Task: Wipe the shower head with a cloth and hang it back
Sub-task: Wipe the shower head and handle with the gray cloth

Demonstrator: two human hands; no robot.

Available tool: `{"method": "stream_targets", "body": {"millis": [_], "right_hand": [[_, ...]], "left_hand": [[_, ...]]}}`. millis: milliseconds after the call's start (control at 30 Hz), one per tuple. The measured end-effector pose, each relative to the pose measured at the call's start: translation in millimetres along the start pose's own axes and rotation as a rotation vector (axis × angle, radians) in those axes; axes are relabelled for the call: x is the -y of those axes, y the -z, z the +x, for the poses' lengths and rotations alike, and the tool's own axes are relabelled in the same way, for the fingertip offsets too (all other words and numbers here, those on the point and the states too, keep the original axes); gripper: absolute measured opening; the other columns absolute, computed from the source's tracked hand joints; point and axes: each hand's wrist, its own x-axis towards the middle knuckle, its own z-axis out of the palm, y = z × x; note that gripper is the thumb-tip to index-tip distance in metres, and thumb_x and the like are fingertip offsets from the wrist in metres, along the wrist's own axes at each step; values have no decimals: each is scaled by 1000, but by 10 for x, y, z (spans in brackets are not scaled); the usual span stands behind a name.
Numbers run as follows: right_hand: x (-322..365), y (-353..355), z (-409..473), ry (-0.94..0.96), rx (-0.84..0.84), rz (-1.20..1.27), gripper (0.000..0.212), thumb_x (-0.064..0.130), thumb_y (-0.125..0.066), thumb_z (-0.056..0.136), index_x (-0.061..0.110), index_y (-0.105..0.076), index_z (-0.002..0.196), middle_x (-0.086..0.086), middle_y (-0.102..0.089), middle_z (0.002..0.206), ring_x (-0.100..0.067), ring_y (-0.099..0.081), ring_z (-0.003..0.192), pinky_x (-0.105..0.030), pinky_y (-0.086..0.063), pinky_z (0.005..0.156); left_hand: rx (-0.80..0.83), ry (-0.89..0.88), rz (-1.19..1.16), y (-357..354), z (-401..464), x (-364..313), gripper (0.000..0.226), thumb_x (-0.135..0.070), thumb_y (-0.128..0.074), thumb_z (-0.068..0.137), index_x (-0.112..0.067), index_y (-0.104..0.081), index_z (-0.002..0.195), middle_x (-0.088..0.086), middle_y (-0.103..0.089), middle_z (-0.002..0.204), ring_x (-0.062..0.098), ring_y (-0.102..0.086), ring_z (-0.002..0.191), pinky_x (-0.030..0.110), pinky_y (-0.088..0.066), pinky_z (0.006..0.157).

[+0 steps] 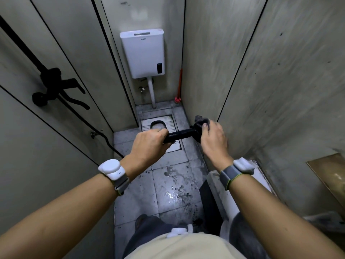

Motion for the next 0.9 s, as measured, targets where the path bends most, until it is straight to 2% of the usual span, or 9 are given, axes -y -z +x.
{"method": "stream_targets", "body": {"millis": [100,200,300,433,533,633,733,833,900], "right_hand": [[16,-82,-167,90,11,-122,45,31,-36,108,13,-54,144,-10,-57,148,-34,-44,143,-48,-29,121],[94,-175,-357,191,-10,-222,52,37,-32,106,19,-45,153,-1,-47,159,-25,-30,154,-50,-17,127],[203,-270,-486,312,10,-298,55,37,-29,106,16,-41,156,-1,-42,162,-21,-23,157,-50,-12,129],[300,-327,-528,438,100,-184,56,32,-34,103,12,-42,155,-3,-42,162,-20,-22,157,-48,-16,128],[254,-226,-318,517,95,-338,55,28,-38,101,9,-46,152,-7,-48,158,-23,-30,154,-46,-14,128],[144,-106,-144,462,15,-423,53,25,-41,101,7,-48,150,-9,-48,158,-24,-32,153,-46,-13,129],[72,-135,-166,427,-57,-381,53,20,-45,100,6,-47,151,-10,-45,159,-25,-31,154,-46,-15,129],[-61,-93,-119,376,-110,-309,51,8,-51,94,3,-52,144,-15,-52,151,-31,-42,145,-49,-29,124],[-209,4,-24,210,-121,-226,41,3,-48,95,1,-57,135,-19,-59,137,-38,-54,127,-49,-44,109]], "left_hand": [[67,18,63,3,31,-58,29,-42,-69,92,-17,-58,86,7,-68,79,38,-65,71,40,-46,54],[115,90,55,-31,89,-147,34,-40,-71,91,-20,-45,82,10,-66,78,42,-65,72,39,-42,55],[156,171,-20,-93,131,-225,32,-37,-71,89,-22,-43,84,16,-71,88,45,-67,81,42,-47,60],[114,222,-207,-139,111,-265,18,-25,-68,87,-21,-50,87,17,-74,90,45,-68,87,42,-47,61],[129,275,-207,-169,142,-251,18,-26,-70,87,-15,-55,89,18,-73,89,46,-66,87,47,-56,65],[155,303,-201,-207,175,-277,27,-31,-71,88,-15,-49,86,15,-67,84,43,-63,81,49,-55,63],[167,328,-230,-234,185,-307,30,-37,-71,89,-15,-52,84,12,-64,82,39,-62,77,45,-52,59],[258,366,-266,-223,183,-319,31,-43,-71,89,-15,-60,80,9,-63,78,35,-65,76,42,-55,61],[326,401,-320,-221,163,-285,34,-45,-73,91,-13,-68,81,10,-66,77,33,-66,74,39,-56,61]]}}
